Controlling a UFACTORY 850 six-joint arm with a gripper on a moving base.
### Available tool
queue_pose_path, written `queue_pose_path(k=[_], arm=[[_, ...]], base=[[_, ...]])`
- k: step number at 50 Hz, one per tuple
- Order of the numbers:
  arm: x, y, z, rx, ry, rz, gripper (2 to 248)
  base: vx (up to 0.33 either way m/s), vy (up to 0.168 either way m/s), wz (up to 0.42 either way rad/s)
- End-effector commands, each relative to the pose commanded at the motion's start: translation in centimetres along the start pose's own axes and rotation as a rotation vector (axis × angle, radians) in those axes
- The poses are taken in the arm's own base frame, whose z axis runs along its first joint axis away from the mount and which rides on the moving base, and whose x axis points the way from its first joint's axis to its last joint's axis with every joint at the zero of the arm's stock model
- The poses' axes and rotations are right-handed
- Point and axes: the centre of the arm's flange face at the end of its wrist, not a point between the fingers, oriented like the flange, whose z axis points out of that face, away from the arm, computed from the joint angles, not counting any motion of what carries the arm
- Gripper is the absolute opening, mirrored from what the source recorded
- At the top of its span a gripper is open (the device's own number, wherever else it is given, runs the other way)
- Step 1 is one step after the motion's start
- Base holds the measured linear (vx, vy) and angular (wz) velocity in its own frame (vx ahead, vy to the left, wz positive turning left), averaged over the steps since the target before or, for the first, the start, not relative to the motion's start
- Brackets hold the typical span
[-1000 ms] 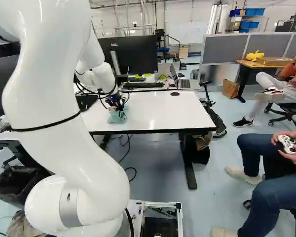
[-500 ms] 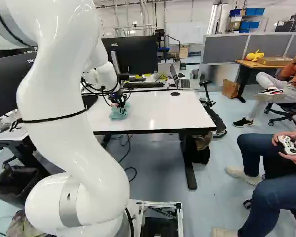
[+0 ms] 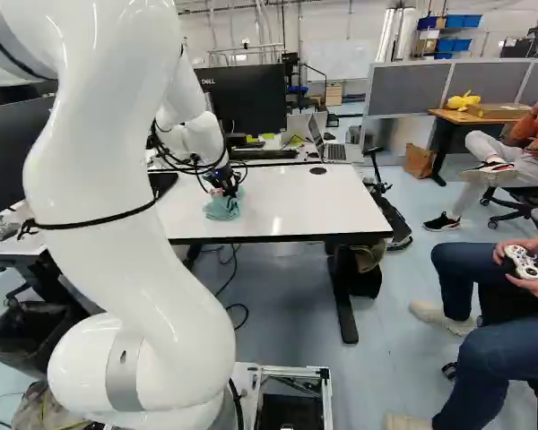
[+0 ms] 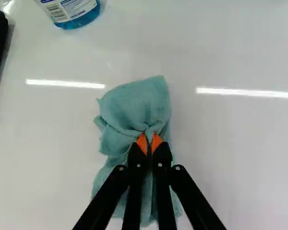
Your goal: Clean the table with the green towel
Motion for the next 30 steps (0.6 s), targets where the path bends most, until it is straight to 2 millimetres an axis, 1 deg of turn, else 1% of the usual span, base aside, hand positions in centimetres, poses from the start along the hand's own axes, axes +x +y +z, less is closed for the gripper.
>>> queue_pose_path(k=[6,15,30], arm=[[-0.9,0.4,-0.5,-0.004,-0.004,0.006,31],[-2.4,0.3,-1.3,-0.002,-0.011,0.003,31],[-3.7,-1.7,-1.9,0.017,-0.017,-0.035,31]], base=[[0.0,0.0,0.0],[0.0,0.0,0.0],[0.0,0.0,0.0]])
